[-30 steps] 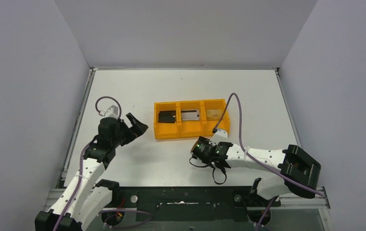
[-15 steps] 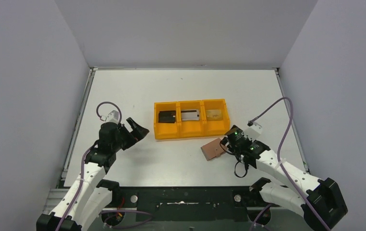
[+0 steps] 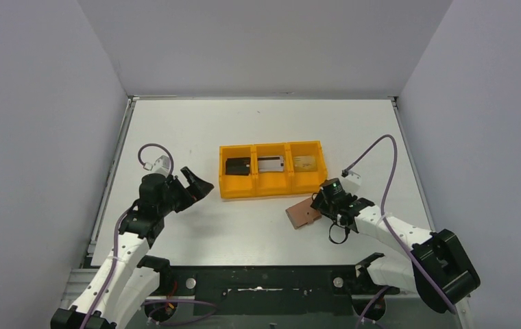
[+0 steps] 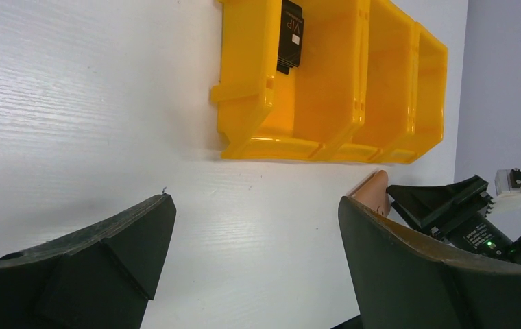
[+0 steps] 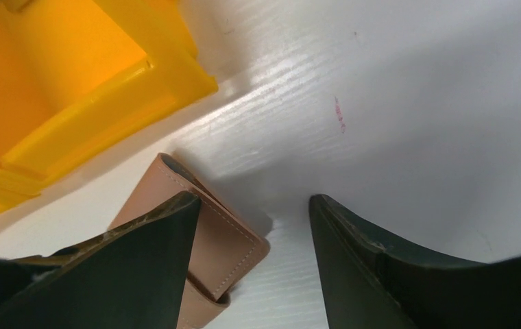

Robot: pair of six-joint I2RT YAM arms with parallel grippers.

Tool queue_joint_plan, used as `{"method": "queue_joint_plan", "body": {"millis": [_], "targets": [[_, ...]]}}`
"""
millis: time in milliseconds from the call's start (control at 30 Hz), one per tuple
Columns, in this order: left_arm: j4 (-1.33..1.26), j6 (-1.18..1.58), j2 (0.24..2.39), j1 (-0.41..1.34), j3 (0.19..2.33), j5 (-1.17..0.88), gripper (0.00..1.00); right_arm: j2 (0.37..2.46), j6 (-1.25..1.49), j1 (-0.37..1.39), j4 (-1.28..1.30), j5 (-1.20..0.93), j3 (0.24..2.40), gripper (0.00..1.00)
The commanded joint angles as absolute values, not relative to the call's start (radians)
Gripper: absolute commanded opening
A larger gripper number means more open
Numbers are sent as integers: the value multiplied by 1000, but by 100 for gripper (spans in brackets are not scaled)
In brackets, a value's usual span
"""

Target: Take the credit cards out of the card holder

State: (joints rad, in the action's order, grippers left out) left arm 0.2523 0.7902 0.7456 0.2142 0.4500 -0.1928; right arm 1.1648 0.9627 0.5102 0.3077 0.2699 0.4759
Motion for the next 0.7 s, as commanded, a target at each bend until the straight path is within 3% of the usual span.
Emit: {"method": "queue_joint_plan", "body": {"millis": [0, 400, 667], "targets": [[232, 758, 730, 209, 512, -218, 91, 1169, 908, 519, 178, 192, 424, 60], [165, 707, 749, 221, 500, -332, 86, 1236, 760, 779, 110, 180, 440, 54], [147, 716, 794, 381, 494, -253, 83, 1280, 734, 942, 109, 209, 595, 60]]}}
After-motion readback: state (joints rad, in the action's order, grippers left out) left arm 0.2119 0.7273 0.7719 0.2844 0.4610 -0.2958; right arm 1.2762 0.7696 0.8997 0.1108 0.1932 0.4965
